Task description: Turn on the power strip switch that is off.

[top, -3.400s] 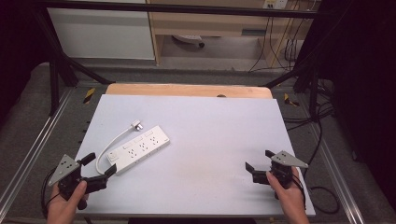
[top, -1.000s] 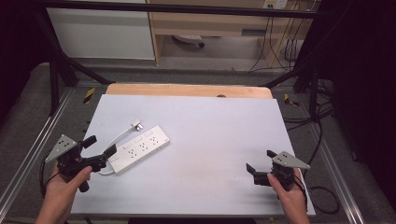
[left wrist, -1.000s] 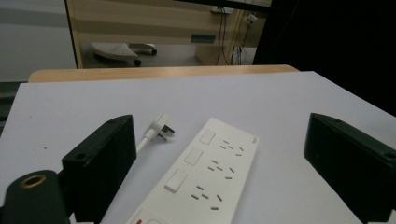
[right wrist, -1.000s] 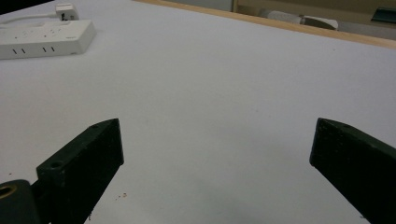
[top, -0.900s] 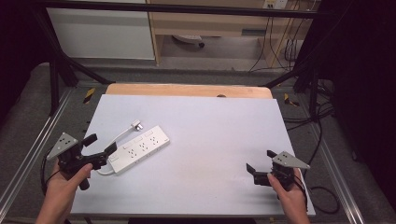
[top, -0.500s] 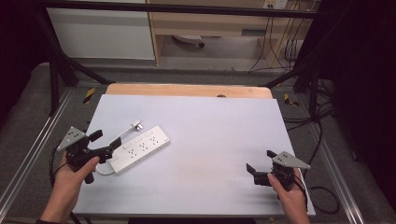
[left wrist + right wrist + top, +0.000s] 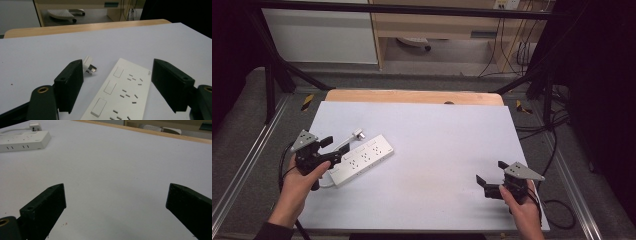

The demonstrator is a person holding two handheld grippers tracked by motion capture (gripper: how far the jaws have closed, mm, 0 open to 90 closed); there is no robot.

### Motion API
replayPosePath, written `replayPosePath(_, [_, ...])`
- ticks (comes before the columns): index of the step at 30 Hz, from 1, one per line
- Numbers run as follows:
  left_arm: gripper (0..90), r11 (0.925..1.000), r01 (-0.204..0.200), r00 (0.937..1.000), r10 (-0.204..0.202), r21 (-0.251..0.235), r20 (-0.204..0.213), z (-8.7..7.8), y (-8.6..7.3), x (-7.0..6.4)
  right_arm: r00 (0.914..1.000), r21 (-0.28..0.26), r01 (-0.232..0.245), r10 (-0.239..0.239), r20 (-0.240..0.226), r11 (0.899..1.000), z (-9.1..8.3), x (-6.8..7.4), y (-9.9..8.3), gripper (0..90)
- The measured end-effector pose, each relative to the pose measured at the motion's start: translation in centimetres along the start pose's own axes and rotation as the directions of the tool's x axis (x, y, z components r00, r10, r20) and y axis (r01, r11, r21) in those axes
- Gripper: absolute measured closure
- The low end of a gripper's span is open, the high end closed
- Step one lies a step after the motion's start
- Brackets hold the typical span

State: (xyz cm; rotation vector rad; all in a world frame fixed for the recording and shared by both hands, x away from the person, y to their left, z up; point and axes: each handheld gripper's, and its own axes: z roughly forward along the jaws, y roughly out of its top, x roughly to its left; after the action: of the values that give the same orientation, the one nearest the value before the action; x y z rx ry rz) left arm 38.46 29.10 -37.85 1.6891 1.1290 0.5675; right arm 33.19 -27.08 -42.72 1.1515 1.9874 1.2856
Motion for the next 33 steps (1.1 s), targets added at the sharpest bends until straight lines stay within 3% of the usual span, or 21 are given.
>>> replayPosePath(10, [43.7,0.9943,-0.08,0.9964,0.078,0.07,0.032,1.4,-0.1,-1.0,1.0,0.003,-0.002,0.002,-0.007,1.0,0.0,-0.2,-0.1,3.6])
replayPosePath(20, [64.2,0.9908,-0.09,0.9959,0.088,0.101,0.02,2.4,-0.2,-0.9,1.0,0.008,-0.006,0.006,-0.006,1.0,0.1,-0.2,-0.1,3.8])
replayPosePath(33, [79.9,0.9833,-0.106,0.994,0.1,0.148,0.044,3.5,-0.6,-0.6,1.0,0.013,0.0,0.0,-0.008,1.0,0.1,-0.3,-0.2,4.0])
